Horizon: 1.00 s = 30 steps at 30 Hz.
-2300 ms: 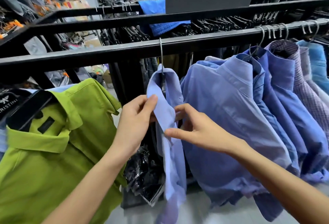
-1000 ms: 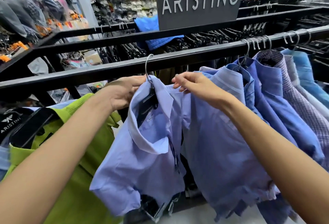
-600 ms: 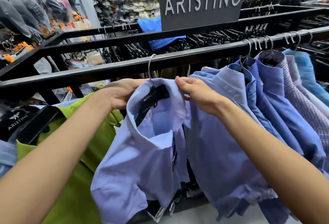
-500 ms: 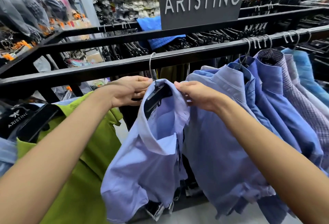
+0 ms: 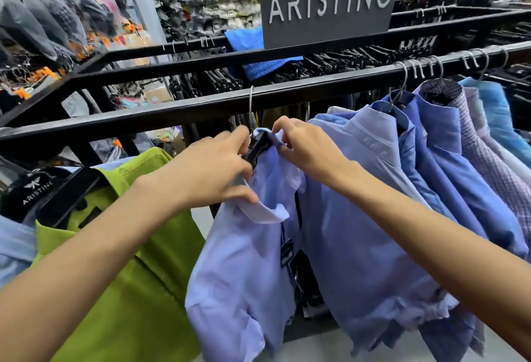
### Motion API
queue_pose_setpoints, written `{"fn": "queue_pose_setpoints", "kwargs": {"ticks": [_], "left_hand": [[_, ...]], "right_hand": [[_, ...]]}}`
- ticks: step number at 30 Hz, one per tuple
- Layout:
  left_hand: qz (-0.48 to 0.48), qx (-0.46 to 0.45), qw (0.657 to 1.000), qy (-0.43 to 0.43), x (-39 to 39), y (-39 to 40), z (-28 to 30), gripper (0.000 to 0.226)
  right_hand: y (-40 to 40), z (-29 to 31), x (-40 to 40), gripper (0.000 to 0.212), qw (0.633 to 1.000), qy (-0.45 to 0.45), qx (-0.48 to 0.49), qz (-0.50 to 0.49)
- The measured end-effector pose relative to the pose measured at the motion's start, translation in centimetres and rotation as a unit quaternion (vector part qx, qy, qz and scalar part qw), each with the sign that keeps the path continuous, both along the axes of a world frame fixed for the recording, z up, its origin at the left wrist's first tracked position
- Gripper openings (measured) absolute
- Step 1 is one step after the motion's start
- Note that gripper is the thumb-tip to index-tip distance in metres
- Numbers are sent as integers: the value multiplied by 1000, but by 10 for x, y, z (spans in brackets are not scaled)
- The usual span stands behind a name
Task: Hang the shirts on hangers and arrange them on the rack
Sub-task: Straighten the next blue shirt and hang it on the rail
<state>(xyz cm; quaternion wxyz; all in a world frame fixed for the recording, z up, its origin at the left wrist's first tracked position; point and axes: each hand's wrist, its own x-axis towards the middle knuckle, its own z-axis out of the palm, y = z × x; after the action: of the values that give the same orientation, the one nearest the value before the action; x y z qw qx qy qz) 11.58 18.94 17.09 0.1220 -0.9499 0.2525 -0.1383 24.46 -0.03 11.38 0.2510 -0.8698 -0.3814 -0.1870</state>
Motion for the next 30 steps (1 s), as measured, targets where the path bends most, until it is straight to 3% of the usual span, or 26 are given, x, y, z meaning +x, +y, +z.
{"fn": "queue_pose_setpoints", "kwargs": {"ticks": [2, 6, 9, 12, 16, 18, 22, 24, 26, 28, 30], "left_hand": [[-47, 44, 997, -44, -5, 5, 3, 48], [-33, -46, 997, -51, -11, 27, 10, 40], [-7, -63, 998, -26, -13, 38, 5, 40], [-10, -51, 998, -30, -18, 34, -1, 41], [37, -102, 990, -87, -22, 29, 3, 40], [46, -153, 985, -73, -24, 23, -3, 37], [38, -234, 971, 40, -27, 12, -17, 23], [55, -300, 952, 33, -30, 11, -20, 23], [92, -353, 931, 32, -36, 12, -28, 34], [136, -372, 917, 56, -43, 16, -41, 46], [177, -344, 919, 72, -47, 22, -49, 36]], "right_hand": [[-8, 5, 8, 25, 1000, 22, 2, -14], [-19, 16, 17, 35, 998, 51, -27, -26], [-13, 15, 11, 47, 998, 14, -63, -10], [-7, 12, 9, 24, 996, -23, -81, 14], [-9, 27, 13, 19, 993, 109, 45, -5], [-5, 33, 8, 23, 983, 181, 32, 5], [3, 27, -8, 28, 906, 410, 41, 94], [0, 23, -5, 34, 874, 454, 92, 150], [-5, 18, 2, 43, 870, 443, 110, 188], [-9, 10, 11, 45, 937, 313, 25, 154], [-13, -2, 20, 42, 973, 193, -81, 98]]}}
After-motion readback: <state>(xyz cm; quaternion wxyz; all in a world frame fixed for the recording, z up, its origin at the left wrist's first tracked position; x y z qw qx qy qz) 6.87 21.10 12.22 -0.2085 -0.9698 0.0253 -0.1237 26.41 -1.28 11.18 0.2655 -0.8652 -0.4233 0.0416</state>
